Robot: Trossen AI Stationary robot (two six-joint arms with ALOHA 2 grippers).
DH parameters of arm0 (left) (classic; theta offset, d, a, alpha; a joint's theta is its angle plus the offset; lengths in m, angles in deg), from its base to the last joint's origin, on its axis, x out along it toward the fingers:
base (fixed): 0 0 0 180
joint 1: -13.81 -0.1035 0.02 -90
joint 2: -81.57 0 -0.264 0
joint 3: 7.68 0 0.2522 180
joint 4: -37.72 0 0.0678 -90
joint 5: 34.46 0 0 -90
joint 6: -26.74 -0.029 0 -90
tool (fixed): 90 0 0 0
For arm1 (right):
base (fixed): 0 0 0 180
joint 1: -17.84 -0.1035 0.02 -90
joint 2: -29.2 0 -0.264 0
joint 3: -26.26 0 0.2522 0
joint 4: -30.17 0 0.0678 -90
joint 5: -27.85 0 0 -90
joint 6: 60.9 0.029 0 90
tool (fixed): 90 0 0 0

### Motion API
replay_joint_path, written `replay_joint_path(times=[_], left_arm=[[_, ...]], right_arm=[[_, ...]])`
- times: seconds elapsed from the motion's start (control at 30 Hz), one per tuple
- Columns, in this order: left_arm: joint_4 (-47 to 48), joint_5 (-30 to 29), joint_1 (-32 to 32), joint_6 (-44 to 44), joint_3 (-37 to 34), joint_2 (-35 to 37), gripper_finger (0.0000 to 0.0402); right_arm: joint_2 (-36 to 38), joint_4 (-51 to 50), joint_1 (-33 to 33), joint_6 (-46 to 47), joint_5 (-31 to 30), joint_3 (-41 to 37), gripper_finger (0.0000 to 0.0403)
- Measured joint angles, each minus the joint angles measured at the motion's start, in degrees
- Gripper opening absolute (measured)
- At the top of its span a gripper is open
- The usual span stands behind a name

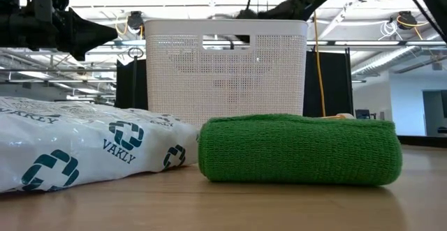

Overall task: Pick & place medical supplies in basket/bin
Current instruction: Put the white mailer bag into the white container

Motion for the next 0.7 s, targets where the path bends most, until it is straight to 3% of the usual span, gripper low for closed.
replay_joint_path(times=[0.17, 0.37, 0.57, 0.7], left_arm=[[0.1, 0.0, 0.0, 0.0, 0.0, 0.0, 0.0063], [2.1, 0.0, 0.0, 0.0, 0.0, 0.0, 0.0063], [3.0, 0.0, 0.0, 0.8, 0.0, 0.0, 0.0063], [3.0, 0.0, 0.0, 2.2, 0.0, 0.0, 0.0063]], right_arm=[[6.4, -0.1, -0.9, 0.4, 0.6, 0.0, 0.0254], [20.3, 0.8, -1.5, 6.0, 15.2, -1.7, 0.0219], [34.5, 1.4, -3.5, 7.4, 19.7, -11.0, 0.0132], [45.2, 9.9, -5.3, 10.9, 25.0, -22.9, 0.0055]])
